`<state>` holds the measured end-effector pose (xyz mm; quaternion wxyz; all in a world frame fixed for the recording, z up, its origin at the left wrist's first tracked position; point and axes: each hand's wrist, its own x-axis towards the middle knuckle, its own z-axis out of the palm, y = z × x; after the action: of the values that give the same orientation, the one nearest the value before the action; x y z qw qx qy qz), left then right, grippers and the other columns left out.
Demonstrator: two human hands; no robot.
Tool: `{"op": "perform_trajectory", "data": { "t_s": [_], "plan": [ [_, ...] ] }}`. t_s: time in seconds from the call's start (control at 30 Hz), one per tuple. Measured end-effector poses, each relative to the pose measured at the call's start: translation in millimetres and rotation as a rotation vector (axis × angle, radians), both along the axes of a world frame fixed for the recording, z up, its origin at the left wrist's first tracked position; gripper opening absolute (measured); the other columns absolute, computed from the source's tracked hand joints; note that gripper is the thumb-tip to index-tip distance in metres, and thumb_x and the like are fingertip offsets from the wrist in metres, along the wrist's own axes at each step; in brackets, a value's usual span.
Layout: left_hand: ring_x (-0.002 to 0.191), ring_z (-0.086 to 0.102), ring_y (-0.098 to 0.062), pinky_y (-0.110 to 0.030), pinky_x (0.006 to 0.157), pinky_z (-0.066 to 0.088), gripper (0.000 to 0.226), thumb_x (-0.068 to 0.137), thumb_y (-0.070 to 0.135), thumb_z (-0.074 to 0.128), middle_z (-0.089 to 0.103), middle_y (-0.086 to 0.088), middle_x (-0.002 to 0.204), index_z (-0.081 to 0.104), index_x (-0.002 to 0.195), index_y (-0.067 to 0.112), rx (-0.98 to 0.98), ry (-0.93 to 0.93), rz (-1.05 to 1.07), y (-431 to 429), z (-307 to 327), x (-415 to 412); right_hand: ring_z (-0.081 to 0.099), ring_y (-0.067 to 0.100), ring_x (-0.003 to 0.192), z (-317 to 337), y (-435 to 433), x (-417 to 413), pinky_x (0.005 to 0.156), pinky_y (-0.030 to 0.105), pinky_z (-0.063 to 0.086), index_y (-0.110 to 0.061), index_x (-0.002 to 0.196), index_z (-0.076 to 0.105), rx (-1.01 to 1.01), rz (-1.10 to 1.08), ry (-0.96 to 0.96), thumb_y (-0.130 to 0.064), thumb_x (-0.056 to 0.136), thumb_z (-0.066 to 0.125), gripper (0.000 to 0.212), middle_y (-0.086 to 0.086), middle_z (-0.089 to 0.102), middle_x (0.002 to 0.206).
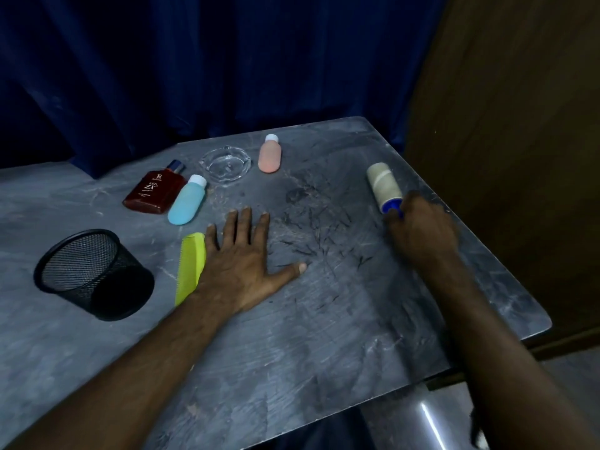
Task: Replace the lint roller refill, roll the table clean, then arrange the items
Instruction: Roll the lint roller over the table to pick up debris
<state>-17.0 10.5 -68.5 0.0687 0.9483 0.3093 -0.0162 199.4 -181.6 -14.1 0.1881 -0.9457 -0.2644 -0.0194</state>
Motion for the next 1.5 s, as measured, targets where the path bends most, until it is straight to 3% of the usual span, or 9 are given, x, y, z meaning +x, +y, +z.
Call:
{"op": "perform_trajectory", "data": {
  "t_s": [0.13,0.23,0.47,0.63,0.8,0.93,1.2,1.33,1.5],
  "plan": [
    [0.166,-0.011,-0.03,-0.065,0.13,-0.002,0.129,0.068,0.108,0.004,-0.01,-0.007,0.181,-0.007,0.17,0.029,0.017,0.002,0.001,1,-1,0,0.067,0.035,0.096,6,-10,6,0.084,0.053,0.057,-0.008,0.119,0.057,-0.026,-0.065,0.019,-0.035,0.101,0.058,0.032,0.017,0.067,0.109],
    [0.166,-0.011,-0.03,-0.064,0.13,-0.003,0.128,0.069,0.108,0.005,-0.011,-0.007,0.18,-0.008,0.17,0.03,0.019,0.0,-0.003,1,-2,1,0.067,0.032,0.094,8,-12,6,0.08,0.048,0.057,-0.007,0.121,0.058,-0.058,-0.07,0.022,-0.036,0.102,0.057,0.035,0.016,0.067,0.108],
    [0.166,-0.012,-0.03,-0.065,0.13,-0.003,0.131,0.067,0.109,0.002,-0.013,-0.007,0.18,-0.01,0.169,0.029,0.017,0.018,-0.023,4,-1,1,0.067,0.032,0.096,9,5,-10,0.084,0.05,0.057,-0.009,0.121,0.055,-0.043,0.029,0.026,-0.033,0.102,0.057,0.031,0.016,0.068,0.11],
    [0.166,-0.012,-0.029,-0.067,0.129,-0.004,0.131,0.066,0.11,0.003,-0.012,-0.005,0.18,-0.009,0.169,0.031,0.01,0.012,-0.036,8,-3,2,0.069,0.028,0.097,0,35,-35,0.075,0.035,0.048,-0.01,0.123,0.057,-0.017,0.111,-0.008,-0.036,0.101,0.057,0.034,0.013,0.07,0.113],
    [0.166,-0.014,-0.027,-0.067,0.129,-0.006,0.131,0.065,0.111,0.005,-0.014,-0.004,0.18,-0.012,0.169,0.032,0.006,0.027,-0.048,11,-3,3,0.07,0.029,0.097,-5,59,-63,0.079,0.04,0.056,-0.011,0.121,0.058,-0.004,0.162,-0.047,-0.035,0.101,0.056,0.032,0.011,0.072,0.112],
    [0.166,-0.014,-0.027,-0.066,0.129,-0.006,0.131,0.065,0.11,0.006,-0.014,-0.004,0.18,-0.011,0.169,0.033,0.002,0.017,-0.043,10,-3,3,0.07,0.029,0.098,-10,74,-81,0.07,0.031,0.042,-0.01,0.121,0.059,-0.006,0.221,-0.085,-0.034,0.101,0.053,0.032,0.011,0.072,0.112],
    [0.166,-0.014,-0.026,-0.066,0.129,-0.006,0.131,0.064,0.11,0.007,-0.013,-0.003,0.18,-0.01,0.169,0.033,0.001,0.014,-0.045,10,-3,3,0.07,0.03,0.1,-12,80,-90,0.074,0.034,0.047,-0.009,0.121,0.057,0.023,0.26,-0.048,-0.034,0.1,0.054,0.033,0.012,0.072,0.114],
    [0.166,-0.013,-0.027,-0.066,0.129,-0.005,0.13,0.066,0.109,0.007,-0.012,-0.004,0.18,-0.009,0.169,0.032,0.013,0.017,-0.043,10,-4,3,0.07,0.03,0.1,-11,74,-77,0.071,0.031,0.04,-0.009,0.122,0.057,0.027,0.211,-0.023,-0.035,0.101,0.054,0.034,0.012,0.071,0.115],
    [0.166,-0.013,-0.028,-0.067,0.129,-0.004,0.131,0.065,0.11,0.002,-0.012,-0.004,0.18,-0.01,0.169,0.031,0.021,0.018,-0.052,10,-4,3,0.069,0.029,0.099,-7,58,-51,0.077,0.038,0.052,-0.012,0.123,0.057,0.001,0.135,-0.006,-0.038,0.1,0.057,0.035,0.011,0.07,0.113]
  ]
}}
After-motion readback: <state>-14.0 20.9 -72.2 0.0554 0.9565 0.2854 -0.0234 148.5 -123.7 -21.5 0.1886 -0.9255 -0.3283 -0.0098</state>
